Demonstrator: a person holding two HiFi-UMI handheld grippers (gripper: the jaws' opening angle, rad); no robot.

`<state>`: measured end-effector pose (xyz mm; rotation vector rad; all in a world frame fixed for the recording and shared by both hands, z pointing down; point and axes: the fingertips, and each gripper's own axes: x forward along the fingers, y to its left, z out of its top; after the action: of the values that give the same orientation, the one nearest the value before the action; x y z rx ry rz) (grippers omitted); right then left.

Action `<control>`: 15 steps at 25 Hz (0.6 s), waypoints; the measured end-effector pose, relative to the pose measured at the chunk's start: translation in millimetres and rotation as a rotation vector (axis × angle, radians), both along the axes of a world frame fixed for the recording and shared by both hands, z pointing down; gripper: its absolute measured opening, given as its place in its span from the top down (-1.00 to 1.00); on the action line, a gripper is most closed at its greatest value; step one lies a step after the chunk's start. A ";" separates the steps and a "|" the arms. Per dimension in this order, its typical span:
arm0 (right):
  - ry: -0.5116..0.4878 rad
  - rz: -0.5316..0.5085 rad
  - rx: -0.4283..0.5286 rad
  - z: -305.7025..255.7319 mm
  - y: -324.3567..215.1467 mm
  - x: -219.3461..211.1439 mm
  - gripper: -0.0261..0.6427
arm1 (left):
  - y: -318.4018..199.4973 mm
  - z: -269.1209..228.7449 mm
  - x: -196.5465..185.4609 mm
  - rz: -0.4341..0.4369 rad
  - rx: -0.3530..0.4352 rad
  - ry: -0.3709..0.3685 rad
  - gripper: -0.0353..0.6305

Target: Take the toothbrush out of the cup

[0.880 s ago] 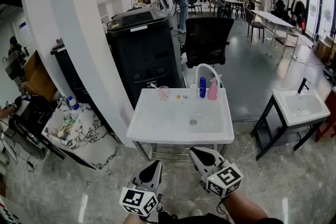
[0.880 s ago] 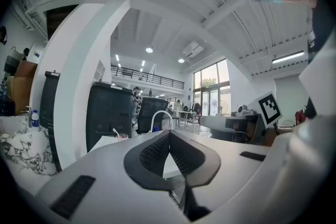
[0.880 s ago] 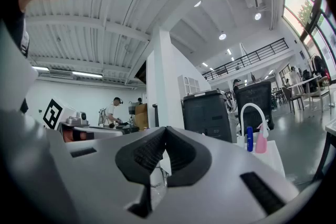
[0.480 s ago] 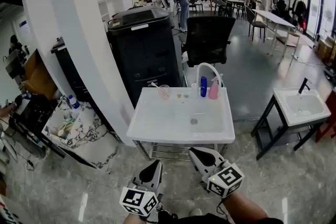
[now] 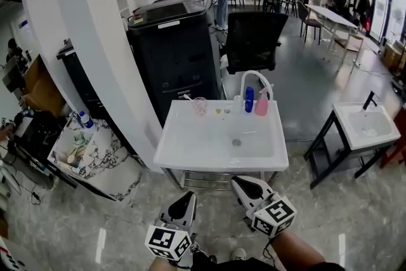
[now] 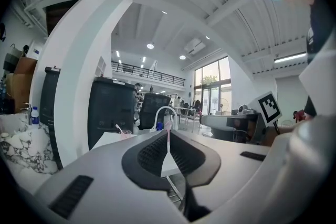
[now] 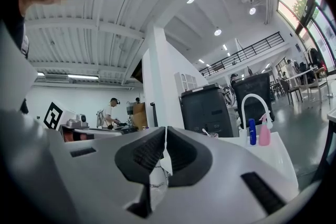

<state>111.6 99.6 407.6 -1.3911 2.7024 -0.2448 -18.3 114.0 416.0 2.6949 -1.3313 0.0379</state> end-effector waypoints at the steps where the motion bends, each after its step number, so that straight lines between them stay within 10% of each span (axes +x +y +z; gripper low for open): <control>1: -0.002 0.004 -0.002 0.8 -4.0 -2.1 0.86 | -4.1 1.2 -2.9 0.003 -0.003 0.001 0.83; 15: -0.014 0.071 0.003 -0.9 -63.8 -67.3 0.57 | -68.1 6.0 -73.1 0.057 -0.016 0.008 0.51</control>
<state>44.4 35.7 406.7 -1.4756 2.6352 -0.2445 -91.4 45.9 422.0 2.7167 -1.2460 0.0440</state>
